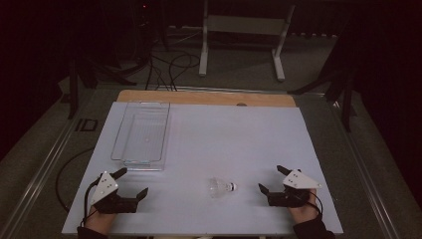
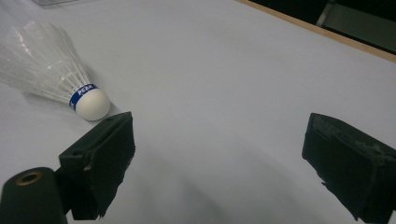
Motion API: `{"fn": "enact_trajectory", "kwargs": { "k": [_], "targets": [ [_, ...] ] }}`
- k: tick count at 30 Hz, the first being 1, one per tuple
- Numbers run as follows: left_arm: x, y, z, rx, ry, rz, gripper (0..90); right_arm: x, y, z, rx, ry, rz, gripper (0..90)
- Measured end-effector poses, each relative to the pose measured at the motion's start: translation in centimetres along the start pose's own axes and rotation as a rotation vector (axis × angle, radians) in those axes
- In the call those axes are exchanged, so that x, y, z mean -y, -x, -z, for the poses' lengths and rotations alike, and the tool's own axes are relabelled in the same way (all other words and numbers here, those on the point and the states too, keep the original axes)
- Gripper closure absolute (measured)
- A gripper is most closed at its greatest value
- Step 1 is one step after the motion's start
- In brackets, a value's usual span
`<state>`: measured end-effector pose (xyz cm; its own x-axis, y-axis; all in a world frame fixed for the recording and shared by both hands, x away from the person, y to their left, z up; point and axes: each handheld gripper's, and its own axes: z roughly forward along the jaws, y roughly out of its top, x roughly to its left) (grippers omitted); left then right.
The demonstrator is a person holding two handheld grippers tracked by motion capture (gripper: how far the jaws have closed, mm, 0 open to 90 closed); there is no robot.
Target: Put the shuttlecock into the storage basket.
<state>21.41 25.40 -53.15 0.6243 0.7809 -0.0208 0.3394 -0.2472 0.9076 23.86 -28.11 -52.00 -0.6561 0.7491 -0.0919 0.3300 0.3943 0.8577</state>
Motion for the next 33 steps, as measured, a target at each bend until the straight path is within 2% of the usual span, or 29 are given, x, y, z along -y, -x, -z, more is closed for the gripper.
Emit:
{"fn": "enact_trajectory", "kwargs": {
  "k": [16,33],
  "targets": [
    [-0.04,-0.17,0.03,-0.005,-0.002,0.018,0.2,-0.03,-0.15,-0.03,0.006,-0.001,0.011,9.3],
    [-0.33,-0.04,0.28,0.001,-0.002,0.018,0.2,-0.25,-0.24,0.02,0.01,0.008,0.018,9.3]
  ]
}}
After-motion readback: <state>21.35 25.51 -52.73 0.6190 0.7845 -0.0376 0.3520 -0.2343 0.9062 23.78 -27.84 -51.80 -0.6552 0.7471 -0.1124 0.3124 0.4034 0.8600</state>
